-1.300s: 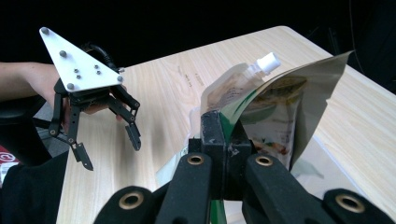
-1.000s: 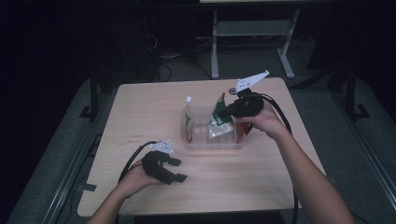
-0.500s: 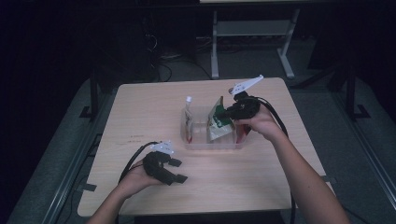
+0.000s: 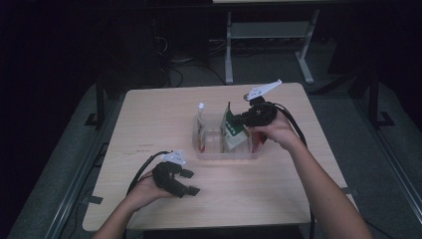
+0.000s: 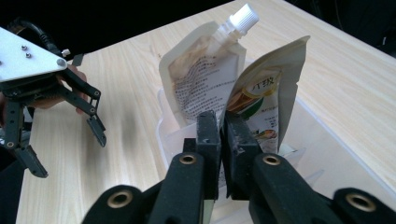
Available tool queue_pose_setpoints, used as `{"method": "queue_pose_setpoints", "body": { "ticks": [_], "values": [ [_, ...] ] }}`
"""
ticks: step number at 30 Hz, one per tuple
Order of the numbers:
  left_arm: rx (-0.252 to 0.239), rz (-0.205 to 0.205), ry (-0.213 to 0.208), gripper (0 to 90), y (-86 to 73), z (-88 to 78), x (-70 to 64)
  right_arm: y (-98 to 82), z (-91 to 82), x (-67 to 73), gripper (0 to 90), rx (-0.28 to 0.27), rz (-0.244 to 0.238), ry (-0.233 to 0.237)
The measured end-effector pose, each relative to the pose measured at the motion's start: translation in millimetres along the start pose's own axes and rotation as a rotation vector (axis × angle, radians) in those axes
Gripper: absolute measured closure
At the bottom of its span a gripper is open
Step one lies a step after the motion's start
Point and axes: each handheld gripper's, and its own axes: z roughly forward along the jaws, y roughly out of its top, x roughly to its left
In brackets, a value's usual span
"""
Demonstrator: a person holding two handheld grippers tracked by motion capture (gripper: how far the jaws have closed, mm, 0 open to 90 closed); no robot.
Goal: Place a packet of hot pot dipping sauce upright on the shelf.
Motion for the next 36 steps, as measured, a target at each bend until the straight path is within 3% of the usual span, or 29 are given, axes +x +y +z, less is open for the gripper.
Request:
{"method": "queue_pose_setpoints", "body": {
  "ticks": [4,7,8,9,12,18,26,35,36],
  "values": [
    [-0.009,-0.004,0.0,27.4,0.3,0.3,0.0,0.1,-1.7,1.1,70.4,0.001,0.008,-0.004],
    [-0.003,-0.005,0.002,27.4,0.4,-0.5,-0.1,0.4,-3.7,5.7,48.0,-0.004,0.009,-0.027],
    [-0.003,-0.005,0.002,27.4,0.4,-0.5,-0.1,0.4,-3.7,5.7,48.0,-0.004,0.009,-0.027],
    [-0.004,-0.005,0.002,27.4,0.4,-0.5,-0.1,0.6,-5.3,8.3,38.1,-0.008,0.034,-0.04],
    [-0.004,-0.005,0.002,27.3,0.3,-0.6,0.0,-0.1,-8.4,10.3,32.1,-0.012,0.041,-0.057],
    [-0.002,-0.002,0.005,27.0,0.3,-1.9,0.7,-6.8,-19.7,13.3,25.3,-0.054,0.047,-0.066],
    [0.004,0.004,0.008,26.7,0.0,-1.1,1.8,-23.7,-38.4,21.2,21.2,-0.072,0.048,-0.093],
    [-0.011,-0.005,0.024,26.7,-0.4,-4.8,-0.5,-48.6,-51.1,42.8,20.5,-0.067,0.03,-0.129],
    [-0.009,0.008,0.032,26.5,0.2,-5.8,-0.2,-50.7,-51.5,45.3,20.4,-0.06,0.029,-0.13]
  ]
}}
